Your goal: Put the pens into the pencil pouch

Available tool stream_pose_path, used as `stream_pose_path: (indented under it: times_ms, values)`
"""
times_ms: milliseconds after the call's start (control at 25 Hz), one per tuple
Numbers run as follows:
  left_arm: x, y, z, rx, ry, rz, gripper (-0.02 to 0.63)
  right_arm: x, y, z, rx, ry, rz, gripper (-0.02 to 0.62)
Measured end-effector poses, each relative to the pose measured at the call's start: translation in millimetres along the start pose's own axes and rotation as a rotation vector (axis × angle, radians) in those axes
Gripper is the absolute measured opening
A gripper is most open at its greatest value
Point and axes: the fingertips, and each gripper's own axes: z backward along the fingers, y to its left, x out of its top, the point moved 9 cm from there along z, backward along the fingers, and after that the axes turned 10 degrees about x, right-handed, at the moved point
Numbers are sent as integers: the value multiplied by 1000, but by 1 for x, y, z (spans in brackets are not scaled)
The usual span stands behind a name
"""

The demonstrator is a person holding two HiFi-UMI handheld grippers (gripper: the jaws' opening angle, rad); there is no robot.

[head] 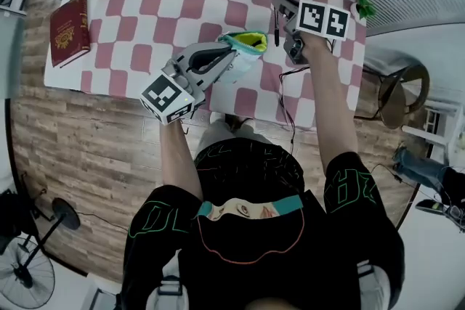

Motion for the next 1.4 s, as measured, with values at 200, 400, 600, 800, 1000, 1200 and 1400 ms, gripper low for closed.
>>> stream_pose_path:
  times_ms: [200,400,600,800,1000,1200,1400]
  values:
    - [2,-18,-24,-48,4,-13,-2,3,-5,46,-1,-94,1,51]
    - [5,-33,-47,-106,8,-25,-2,4,-8,92,-10,-202,-5,51]
    - [9,-48,-67,-160,14,-38,-2,8,-7,133,-22,-291,0,51]
    - [11,-64,-87,-201,18,-53,-2,10,0,171,-13,-383,15,51]
    - [13,-80,-106,-242,24,-64,-2,13,9,204,-8,-468,40,51]
    - [13,-90,-120,-274,34,-77,-2,18,16,225,-6,-531,70,51]
    - [14,-95,-130,-299,36,-81,-2,27,24,241,-17,-569,121,51]
